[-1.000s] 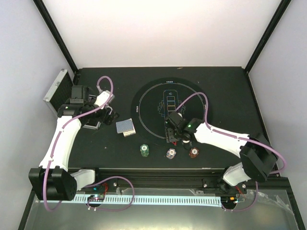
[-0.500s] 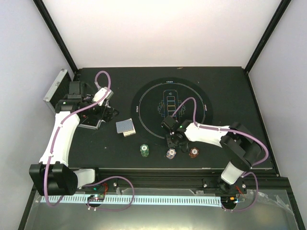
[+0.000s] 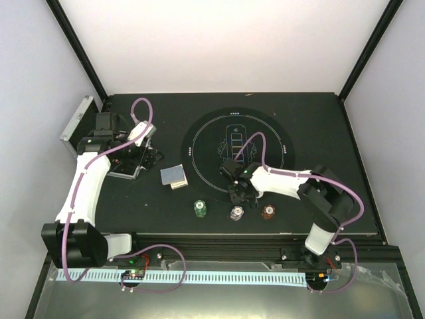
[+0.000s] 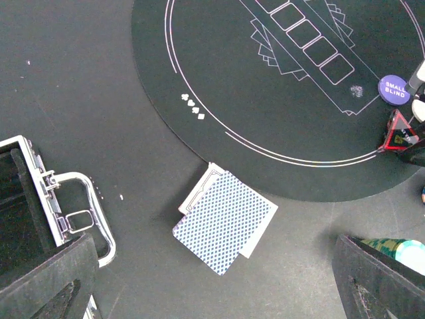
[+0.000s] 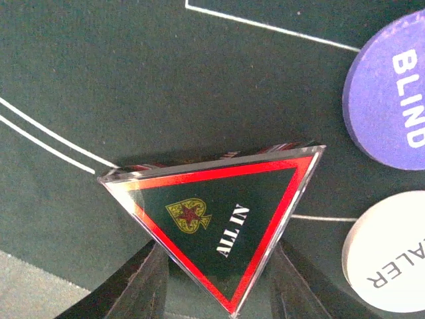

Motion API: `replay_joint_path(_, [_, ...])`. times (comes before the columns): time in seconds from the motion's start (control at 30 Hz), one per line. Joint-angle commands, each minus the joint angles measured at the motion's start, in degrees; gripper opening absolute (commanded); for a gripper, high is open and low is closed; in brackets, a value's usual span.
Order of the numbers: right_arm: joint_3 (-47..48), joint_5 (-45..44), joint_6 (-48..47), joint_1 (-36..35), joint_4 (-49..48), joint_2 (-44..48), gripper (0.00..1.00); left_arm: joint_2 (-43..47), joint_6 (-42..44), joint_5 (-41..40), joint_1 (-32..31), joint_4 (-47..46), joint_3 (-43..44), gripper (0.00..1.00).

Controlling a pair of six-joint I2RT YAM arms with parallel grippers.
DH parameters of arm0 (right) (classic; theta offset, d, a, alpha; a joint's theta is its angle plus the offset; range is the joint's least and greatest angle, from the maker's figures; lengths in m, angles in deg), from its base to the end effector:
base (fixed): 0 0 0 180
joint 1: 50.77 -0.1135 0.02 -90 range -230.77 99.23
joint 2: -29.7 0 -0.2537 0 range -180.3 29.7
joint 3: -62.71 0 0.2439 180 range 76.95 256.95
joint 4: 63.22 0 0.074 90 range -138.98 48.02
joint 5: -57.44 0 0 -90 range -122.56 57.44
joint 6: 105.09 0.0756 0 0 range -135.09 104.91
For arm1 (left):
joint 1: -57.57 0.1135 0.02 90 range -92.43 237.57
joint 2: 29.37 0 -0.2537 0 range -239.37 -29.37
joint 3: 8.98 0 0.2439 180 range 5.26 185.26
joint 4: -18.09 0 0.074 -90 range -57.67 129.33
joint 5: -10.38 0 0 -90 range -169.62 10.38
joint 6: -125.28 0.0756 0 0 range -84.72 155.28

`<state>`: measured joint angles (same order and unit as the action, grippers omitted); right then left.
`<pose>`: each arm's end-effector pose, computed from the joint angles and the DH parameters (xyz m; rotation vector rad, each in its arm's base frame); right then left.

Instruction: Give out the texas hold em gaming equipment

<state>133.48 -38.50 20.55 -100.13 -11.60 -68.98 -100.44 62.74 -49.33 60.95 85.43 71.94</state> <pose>0.2019 0.2233 0.1034 -0.3369 2.9170 0.0694 0.2547 -0.0232 0.2777 0.6936 2.3338 -0.4451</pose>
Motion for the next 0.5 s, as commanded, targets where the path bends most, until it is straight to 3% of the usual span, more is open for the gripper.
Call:
replay_joint_path(0.0, [4.3, -0.2, -3.0, 0.4, -3.7, -5.0, 0.41, -0.6, 0.0, 0.5, 0.6, 0.4, 1.7, 0.99])
replay_joint_path(0.47, [35.3, -1.8, -11.4, 2.1, 3.8, -26.0, 0.33, -1.4, -4.5, -1.3, 4.1, 1.1, 5.0, 0.99])
